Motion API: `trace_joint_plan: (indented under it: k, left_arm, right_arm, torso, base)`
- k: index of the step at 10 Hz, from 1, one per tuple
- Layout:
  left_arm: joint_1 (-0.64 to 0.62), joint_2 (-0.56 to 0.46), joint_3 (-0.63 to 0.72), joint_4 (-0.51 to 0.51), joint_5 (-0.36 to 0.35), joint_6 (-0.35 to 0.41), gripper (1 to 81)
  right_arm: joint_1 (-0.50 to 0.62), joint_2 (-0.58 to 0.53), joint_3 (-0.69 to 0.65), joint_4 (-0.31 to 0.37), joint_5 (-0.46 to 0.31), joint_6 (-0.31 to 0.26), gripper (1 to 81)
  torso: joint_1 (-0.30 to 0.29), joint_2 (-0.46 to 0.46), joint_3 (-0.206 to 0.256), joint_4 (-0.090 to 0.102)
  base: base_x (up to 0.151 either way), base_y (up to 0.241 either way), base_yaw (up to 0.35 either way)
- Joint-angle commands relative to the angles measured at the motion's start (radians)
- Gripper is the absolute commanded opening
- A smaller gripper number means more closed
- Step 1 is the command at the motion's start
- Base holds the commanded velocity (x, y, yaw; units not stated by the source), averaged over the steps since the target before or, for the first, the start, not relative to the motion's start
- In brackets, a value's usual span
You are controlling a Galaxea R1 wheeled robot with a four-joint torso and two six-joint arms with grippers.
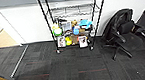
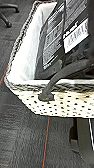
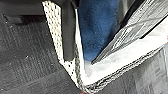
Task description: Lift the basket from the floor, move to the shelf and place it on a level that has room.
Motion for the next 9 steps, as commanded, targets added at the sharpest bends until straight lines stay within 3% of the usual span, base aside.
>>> trace_joint_plan:
  k: [1, 2, 3, 5, 9]
  left_arm:
    - [-0.080, -0.009, 0.029, -0.018, 0.068, 0.001, 1.0]
    - [-0.078, -0.011, 0.029, -0.018, 0.069, 0.002, 1.0]
    - [-0.078, -0.014, 0.033, -0.018, 0.068, 0.002, 1.0]
    - [-0.077, -0.018, 0.043, -0.017, 0.068, 0.006, 1.0]
    - [-0.069, -0.018, 0.043, -0.017, 0.066, 0.007, 1.0]
  right_arm:
    - [0.066, -0.018, 0.034, 0.025, -0.049, 0.010, 1.0]
    - [0.056, -0.018, 0.034, 0.025, -0.044, 0.009, 1.0]
    - [0.048, -0.019, 0.034, 0.023, -0.040, 0.009, 1.0]
    - [0.040, -0.021, 0.037, 0.023, -0.038, 0.009, 1.0]
    - [0.026, -0.022, 0.043, 0.023, -0.027, 0.007, 1.0]
  torso:
    - [0.003, -0.005, -0.001, 0.000]
    - [-0.016, 0.025, 0.003, 0.000]
    - [-0.023, 0.034, 0.064, 0.000]
    - [-0.030, 0.049, 0.093, 0.000]
    - [-0.034, 0.050, 0.200, 0.000]
  base:
    - [0.000, 0.000, 0.000]
    - [0.000, 0.000, 0.000]
    - [0.000, 0.000, 0.000]
    - [0.000, 0.000, 0.000]
    - [0.000, 0.000, 0.000]
